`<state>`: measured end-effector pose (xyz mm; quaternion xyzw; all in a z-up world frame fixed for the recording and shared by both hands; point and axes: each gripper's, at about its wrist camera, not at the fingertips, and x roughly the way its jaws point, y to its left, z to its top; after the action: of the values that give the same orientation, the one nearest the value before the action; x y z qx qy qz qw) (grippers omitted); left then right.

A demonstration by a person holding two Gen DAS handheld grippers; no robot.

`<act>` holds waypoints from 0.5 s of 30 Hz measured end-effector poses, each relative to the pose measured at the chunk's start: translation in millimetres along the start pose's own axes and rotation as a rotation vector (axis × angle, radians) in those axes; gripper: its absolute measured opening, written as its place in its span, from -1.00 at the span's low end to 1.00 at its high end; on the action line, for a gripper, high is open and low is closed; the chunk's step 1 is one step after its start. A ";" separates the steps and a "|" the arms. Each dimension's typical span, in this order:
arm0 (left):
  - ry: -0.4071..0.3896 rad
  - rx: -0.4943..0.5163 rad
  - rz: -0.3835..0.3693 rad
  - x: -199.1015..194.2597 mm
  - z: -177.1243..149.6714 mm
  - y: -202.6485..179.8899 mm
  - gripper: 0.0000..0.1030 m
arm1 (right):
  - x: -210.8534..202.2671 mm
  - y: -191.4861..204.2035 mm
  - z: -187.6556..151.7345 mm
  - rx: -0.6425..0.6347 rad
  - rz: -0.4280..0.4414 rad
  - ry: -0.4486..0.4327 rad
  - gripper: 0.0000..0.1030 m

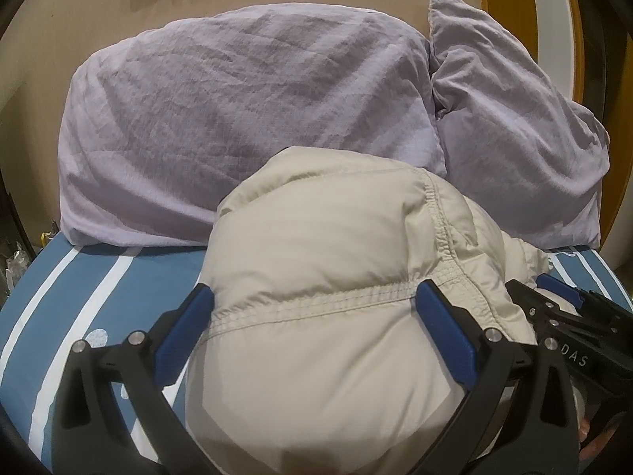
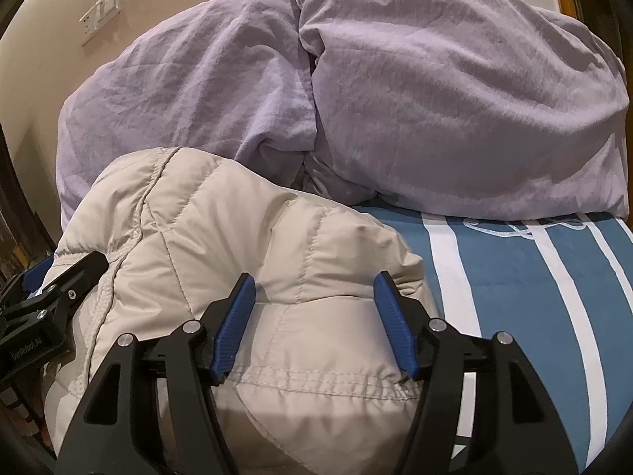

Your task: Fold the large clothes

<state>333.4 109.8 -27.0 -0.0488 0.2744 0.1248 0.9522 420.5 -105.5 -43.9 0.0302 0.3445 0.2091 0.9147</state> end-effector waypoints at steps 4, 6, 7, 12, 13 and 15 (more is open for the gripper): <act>0.003 -0.001 0.005 0.5 0.9 0.1 0.97 | 0.9 -1.8 4.3 0.014 -0.003 0.017 0.39; 0.011 -0.010 0.002 -5.0 1.5 2.2 0.96 | -5.4 -4.2 5.2 0.027 -0.006 0.029 0.50; 0.015 -0.019 -0.005 -11.1 0.1 4.9 0.96 | -13.4 -4.4 4.4 0.027 -0.014 0.033 0.64; 0.012 -0.045 -0.019 -54.0 -15.2 17.7 0.96 | -59.9 -1.0 -9.1 0.013 -0.033 0.022 0.94; 0.004 -0.028 -0.005 -68.2 -20.1 18.7 0.96 | -66.8 -0.1 -12.0 0.013 -0.036 0.021 0.97; 0.001 0.003 0.022 -88.8 -28.9 19.3 0.96 | -88.7 0.0 -22.2 0.017 -0.029 0.030 0.97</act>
<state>240.9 105.1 -4.4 -0.0443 0.2755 0.1347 0.9508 346.3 -143.3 -6.0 0.0297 0.3601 0.1933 0.9122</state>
